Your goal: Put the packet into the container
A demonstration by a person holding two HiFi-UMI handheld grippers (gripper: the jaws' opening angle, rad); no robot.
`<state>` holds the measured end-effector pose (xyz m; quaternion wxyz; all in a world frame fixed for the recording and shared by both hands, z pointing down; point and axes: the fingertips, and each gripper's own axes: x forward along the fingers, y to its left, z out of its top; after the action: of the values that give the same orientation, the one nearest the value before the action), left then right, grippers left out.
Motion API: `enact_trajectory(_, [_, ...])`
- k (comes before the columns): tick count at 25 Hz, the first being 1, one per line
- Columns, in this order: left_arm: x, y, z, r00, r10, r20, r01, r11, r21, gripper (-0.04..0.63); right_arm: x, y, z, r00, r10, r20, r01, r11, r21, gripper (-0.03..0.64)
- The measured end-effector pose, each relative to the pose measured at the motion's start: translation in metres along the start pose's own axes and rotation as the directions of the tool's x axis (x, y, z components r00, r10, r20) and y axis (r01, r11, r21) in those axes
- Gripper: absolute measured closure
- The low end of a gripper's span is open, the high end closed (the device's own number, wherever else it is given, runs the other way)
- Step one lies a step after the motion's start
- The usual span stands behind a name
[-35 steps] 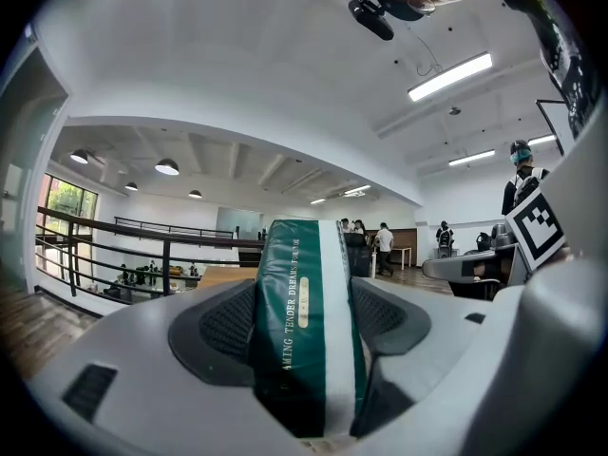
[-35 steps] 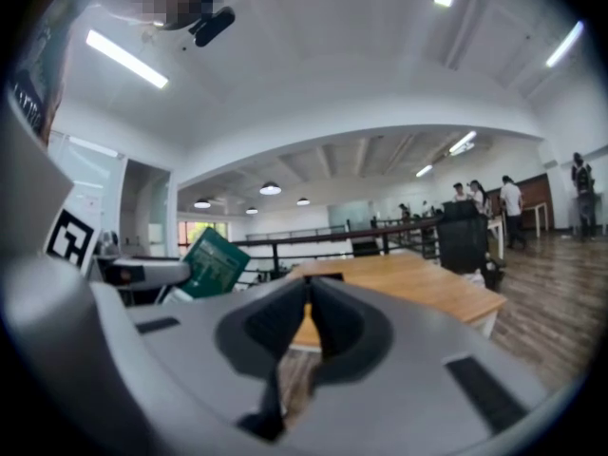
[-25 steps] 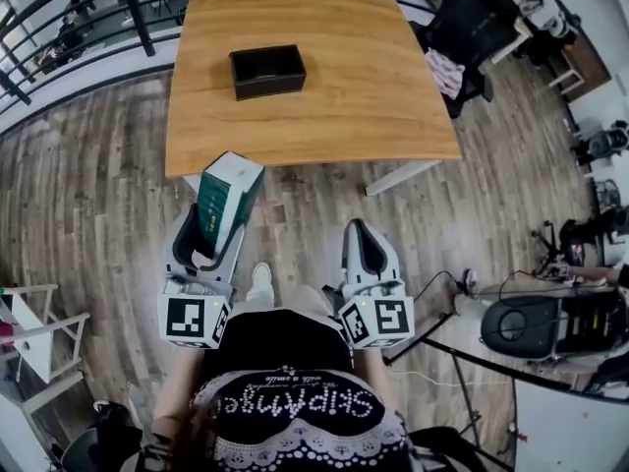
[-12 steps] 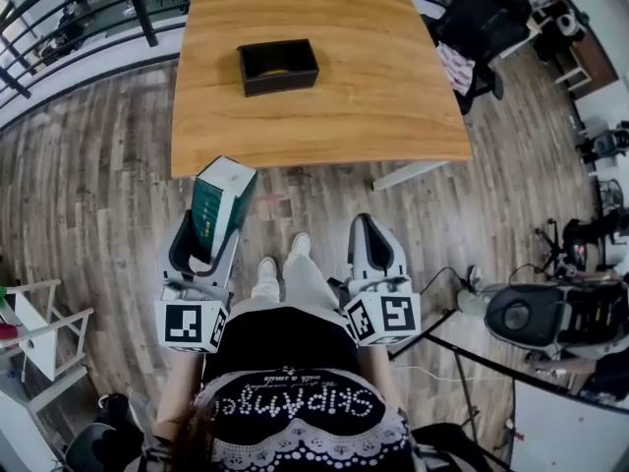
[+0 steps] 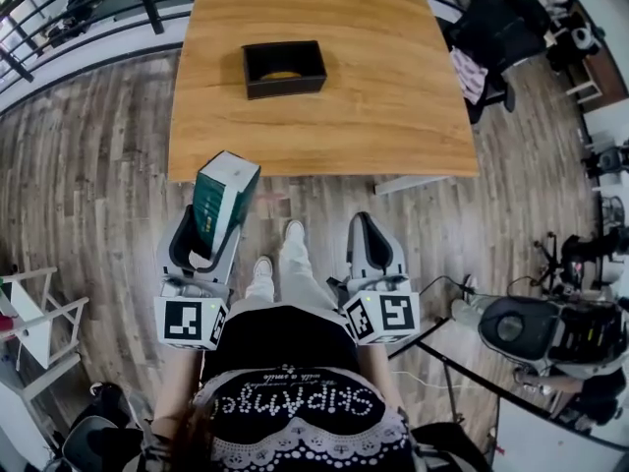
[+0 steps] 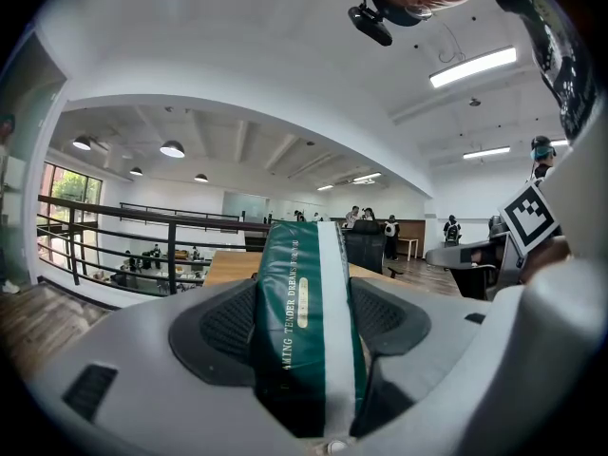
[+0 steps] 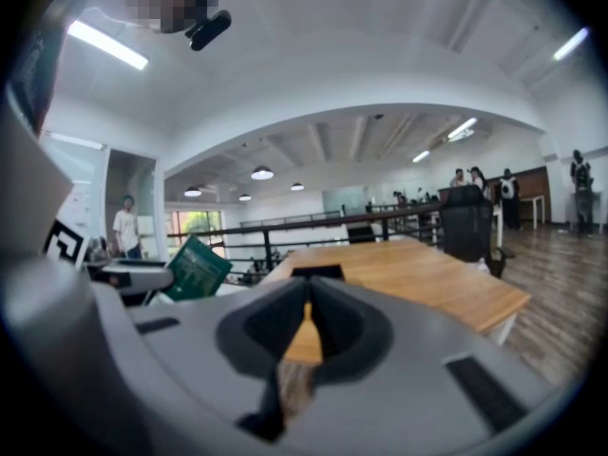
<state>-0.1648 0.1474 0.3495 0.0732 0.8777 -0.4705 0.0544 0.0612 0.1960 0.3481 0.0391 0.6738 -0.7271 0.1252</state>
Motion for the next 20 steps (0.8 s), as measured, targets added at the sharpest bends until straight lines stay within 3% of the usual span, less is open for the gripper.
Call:
enact_trajectory(11, [0.078, 0.003, 0.023, 0.996, 0.085, 0.024, -0.085, 0.996, 0.007, 0.258, 0.083, -0.048, 0.026, 0.996, 0.085, -0.014, -0.086, 0.996, -0.013, 0.575])
enact_trajectory(20, [0.121, 0.002, 0.039, 0.979, 0.201, 0.046, -0.201, 0.980, -0.007, 0.258, 0.140, -0.082, 0.048, 0.983, 0.185, -0.005, -0.185, 0.982, -0.025, 0.575])
